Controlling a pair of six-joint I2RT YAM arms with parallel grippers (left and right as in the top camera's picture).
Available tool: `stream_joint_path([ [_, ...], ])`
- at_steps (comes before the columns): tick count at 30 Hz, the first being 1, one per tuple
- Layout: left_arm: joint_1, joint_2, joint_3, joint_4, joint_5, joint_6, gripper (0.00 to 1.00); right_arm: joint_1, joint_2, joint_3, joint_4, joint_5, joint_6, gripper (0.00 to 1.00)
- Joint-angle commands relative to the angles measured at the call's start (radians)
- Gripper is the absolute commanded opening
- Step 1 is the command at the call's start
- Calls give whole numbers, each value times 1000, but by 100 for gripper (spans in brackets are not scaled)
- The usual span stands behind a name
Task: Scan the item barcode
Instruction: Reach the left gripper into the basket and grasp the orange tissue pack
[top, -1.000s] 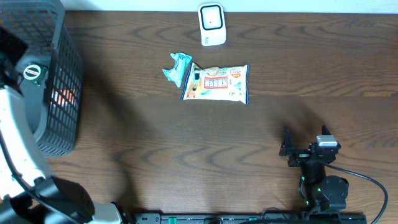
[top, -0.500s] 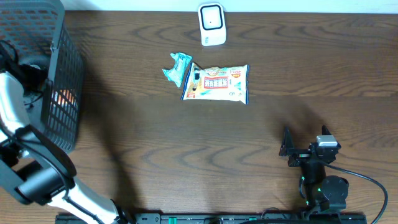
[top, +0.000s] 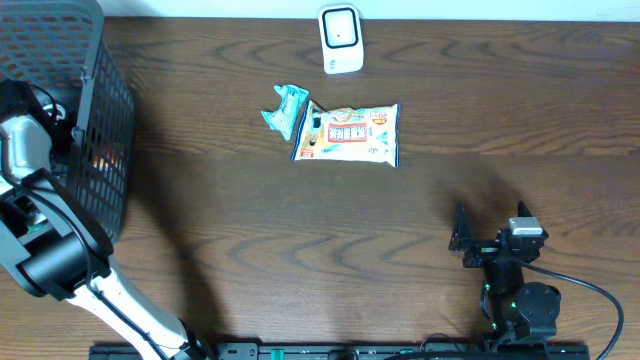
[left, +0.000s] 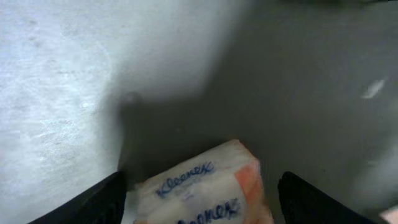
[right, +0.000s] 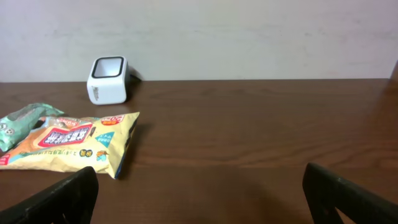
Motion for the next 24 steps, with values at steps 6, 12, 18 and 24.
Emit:
stream_joint_path([
  [6,-3,49,11,12,48,2,26,-6,-3,-2,-4,1,6,99],
  [12,8,20,14,23,49,16,8,-6,-3,-2,-4,1,6,99],
  [18,50,-147,53,47,49,16,7,-6,-3,-2,-4,1,6,99],
  [24,76,-387,57,132,40,15,8,-6,-3,-2,-4,1,6,99],
])
